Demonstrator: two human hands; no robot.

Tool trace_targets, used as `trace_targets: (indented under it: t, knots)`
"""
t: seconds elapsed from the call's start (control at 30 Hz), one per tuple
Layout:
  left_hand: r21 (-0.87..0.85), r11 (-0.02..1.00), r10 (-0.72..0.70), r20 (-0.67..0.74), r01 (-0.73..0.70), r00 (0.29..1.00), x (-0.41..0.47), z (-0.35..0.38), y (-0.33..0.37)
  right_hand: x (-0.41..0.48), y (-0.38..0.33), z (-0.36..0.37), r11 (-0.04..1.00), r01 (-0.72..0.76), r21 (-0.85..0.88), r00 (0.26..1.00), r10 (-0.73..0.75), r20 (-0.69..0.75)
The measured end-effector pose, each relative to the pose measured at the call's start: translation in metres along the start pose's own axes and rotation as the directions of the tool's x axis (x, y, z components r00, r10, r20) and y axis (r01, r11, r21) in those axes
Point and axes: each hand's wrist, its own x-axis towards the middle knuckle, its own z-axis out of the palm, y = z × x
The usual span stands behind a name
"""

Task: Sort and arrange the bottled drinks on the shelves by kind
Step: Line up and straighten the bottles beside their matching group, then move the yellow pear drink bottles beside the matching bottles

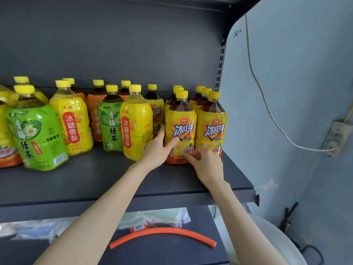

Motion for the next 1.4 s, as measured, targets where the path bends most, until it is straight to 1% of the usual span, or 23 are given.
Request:
trace_targets:
  t: [0.13,0.23,0.4,0.47,0.57,0.63,0.73,0.83,0.9,0.97,1.07,1.2,1.4]
  knots:
    - [0.123,0.992,-0.019,-0.083,0.029,0.996,-0.024,-0.017,-0.006,-0.013,-0.010,-0.001,0.993,0.077,0.090,0.997,-0.078,0.007]
    - [0.106,0.994,-0.015,-0.176,0.035,0.984,-0.042,-0.036,-0.014,-0.015,-0.027,0.005,0.971,0.132,0.199,0.991,-0.129,-0.027]
    - [0.083,0.994,-0.040,-0.314,0.069,0.948,-0.055,-0.076,-0.039,-0.014,-0.071,0.024,0.912,0.191,0.363,0.979,-0.204,-0.002]
    - [0.075,0.995,-0.040,-0.369,0.072,0.929,-0.055,-0.093,-0.048,-0.009,-0.086,0.037,0.900,0.199,0.389,0.976,-0.217,0.002]
    - [0.061,0.997,-0.025,-0.416,0.056,0.909,-0.048,-0.115,-0.062,0.003,-0.105,0.062,0.906,0.156,0.393,0.984,-0.176,0.014]
    - [0.049,0.997,-0.031,-0.421,0.057,0.907,-0.040,-0.128,-0.071,0.013,-0.118,0.078,0.911,0.131,0.392,0.990,-0.142,-0.001]
    - [0.029,0.997,-0.057,-0.388,0.074,0.920,-0.022,-0.143,-0.086,0.029,-0.131,0.098,0.924,0.067,0.376,0.998,-0.064,-0.021]
    - [0.020,0.996,-0.078,-0.344,0.090,0.936,-0.004,-0.151,-0.097,0.040,-0.139,0.109,0.852,-0.046,0.522,0.998,0.056,-0.004]
    - [-0.013,0.996,-0.087,-0.300,0.087,0.950,0.006,-0.155,-0.100,0.045,-0.134,0.115,0.820,-0.054,0.570,0.997,0.075,-0.013]
    - [-0.065,0.992,-0.118,-0.242,0.106,0.963,0.015,-0.156,-0.102,0.046,-0.131,0.117,0.811,-0.049,0.582,0.998,0.069,-0.012]
    - [-0.091,0.988,-0.137,-0.179,0.123,0.974,0.024,-0.155,-0.107,0.044,-0.130,0.118,0.796,-0.043,0.604,0.998,0.060,-0.008]
    - [-0.104,0.990,-0.118,-0.229,0.097,0.966,0.027,-0.158,-0.107,0.040,-0.132,0.115,0.794,-0.032,0.607,0.999,0.041,-0.001]
    - [0.044,0.994,-0.076,-0.366,0.099,0.928,0.018,-0.158,-0.109,0.033,-0.138,0.113,0.779,-0.028,0.626,0.998,-0.015,0.063]
